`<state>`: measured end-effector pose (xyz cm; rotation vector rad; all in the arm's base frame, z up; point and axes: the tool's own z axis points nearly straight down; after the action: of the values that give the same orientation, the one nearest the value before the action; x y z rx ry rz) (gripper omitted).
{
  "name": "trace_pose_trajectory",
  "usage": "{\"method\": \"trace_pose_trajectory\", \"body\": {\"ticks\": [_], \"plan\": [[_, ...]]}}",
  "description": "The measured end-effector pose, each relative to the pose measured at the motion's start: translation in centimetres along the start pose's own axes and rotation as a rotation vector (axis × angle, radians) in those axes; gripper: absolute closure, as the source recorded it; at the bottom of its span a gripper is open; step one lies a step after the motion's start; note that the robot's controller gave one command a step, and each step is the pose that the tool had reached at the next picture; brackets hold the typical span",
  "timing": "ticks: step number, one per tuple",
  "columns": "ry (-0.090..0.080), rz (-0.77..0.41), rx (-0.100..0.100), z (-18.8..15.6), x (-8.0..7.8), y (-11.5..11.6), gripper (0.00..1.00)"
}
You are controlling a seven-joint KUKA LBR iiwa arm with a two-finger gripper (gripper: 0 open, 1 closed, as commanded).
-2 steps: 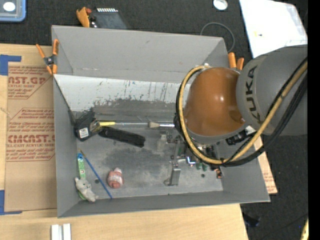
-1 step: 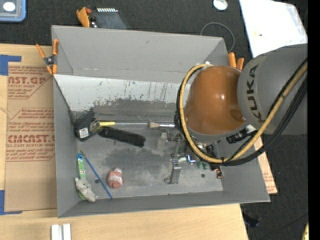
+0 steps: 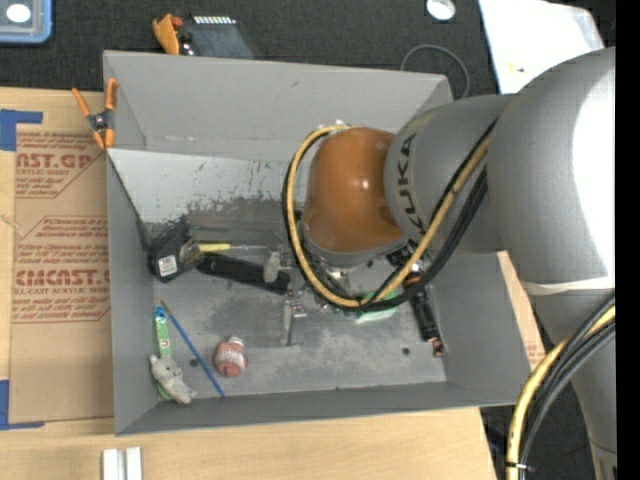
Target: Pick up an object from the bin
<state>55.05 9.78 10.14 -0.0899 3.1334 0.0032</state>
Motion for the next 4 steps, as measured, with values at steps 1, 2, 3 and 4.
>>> {"method": "trace_pose_trajectory", "body": {"ticks": [1, 2, 3, 4], "plan": [[-0.005, 0.077, -0.001, -1.5, -1.3, 6.2, 0.0], [0.001, 0.199, 0.0, 0.2, -1.9, 4.0, 0.0], [-0.012, 0.182, -0.004, 3.2, -3.0, 1.0, 0.0], [-0.015, 0.251, -0.005, 3.0, -2.9, 1.3, 1.0]]}}
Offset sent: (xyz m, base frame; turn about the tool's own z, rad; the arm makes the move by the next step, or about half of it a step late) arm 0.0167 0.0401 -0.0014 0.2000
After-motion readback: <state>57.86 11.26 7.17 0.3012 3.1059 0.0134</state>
